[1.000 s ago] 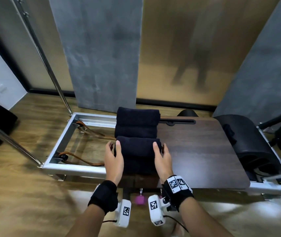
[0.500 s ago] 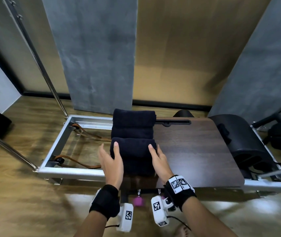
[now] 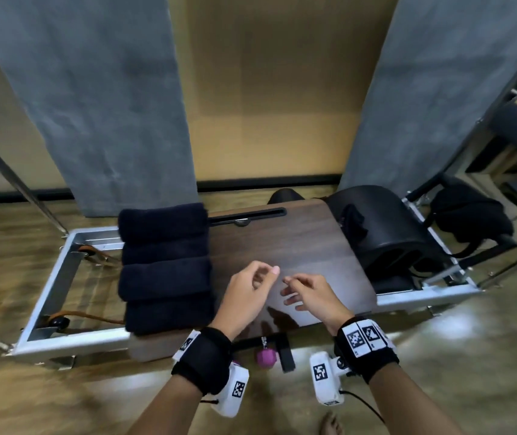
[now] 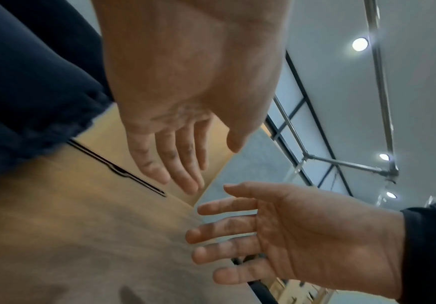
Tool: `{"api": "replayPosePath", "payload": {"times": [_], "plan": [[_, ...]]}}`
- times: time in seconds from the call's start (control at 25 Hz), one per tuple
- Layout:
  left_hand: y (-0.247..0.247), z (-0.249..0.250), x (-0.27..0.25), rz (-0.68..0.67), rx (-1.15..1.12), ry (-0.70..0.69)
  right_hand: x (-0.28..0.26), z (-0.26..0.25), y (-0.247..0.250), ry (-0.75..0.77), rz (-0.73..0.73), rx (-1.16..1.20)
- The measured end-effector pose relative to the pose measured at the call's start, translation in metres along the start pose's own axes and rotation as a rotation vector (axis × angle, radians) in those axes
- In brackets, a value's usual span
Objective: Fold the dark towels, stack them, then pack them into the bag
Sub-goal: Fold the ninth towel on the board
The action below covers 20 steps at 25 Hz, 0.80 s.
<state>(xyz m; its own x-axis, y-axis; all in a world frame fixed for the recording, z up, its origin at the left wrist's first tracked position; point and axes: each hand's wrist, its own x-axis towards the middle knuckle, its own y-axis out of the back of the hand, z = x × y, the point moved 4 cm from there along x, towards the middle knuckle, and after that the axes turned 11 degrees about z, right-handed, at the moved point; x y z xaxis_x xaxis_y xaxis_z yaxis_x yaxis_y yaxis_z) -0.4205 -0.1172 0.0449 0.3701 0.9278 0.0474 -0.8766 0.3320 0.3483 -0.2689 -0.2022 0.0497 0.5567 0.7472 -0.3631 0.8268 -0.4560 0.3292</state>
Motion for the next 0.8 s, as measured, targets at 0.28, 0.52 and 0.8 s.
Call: {"api": "replayPosePath", "payload": {"times": [0.28, 0.52, 0.8], "plan": [[-0.170, 0.058, 0.013, -0.283, 0.121, -0.004, 0.036, 0.068, 0.166, -0.065, 0.138, 0.071], [-0.291, 0.094, 0.035, -0.362, 0.127, 0.072, 0.078, 0.122, 0.285, -0.107, 0.223, 0.122], [-0.347, 0.096, 0.075, -0.276, 0.123, 0.179, 0.154, 0.146, 0.338, -0.183, 0.172, 0.098]]}}
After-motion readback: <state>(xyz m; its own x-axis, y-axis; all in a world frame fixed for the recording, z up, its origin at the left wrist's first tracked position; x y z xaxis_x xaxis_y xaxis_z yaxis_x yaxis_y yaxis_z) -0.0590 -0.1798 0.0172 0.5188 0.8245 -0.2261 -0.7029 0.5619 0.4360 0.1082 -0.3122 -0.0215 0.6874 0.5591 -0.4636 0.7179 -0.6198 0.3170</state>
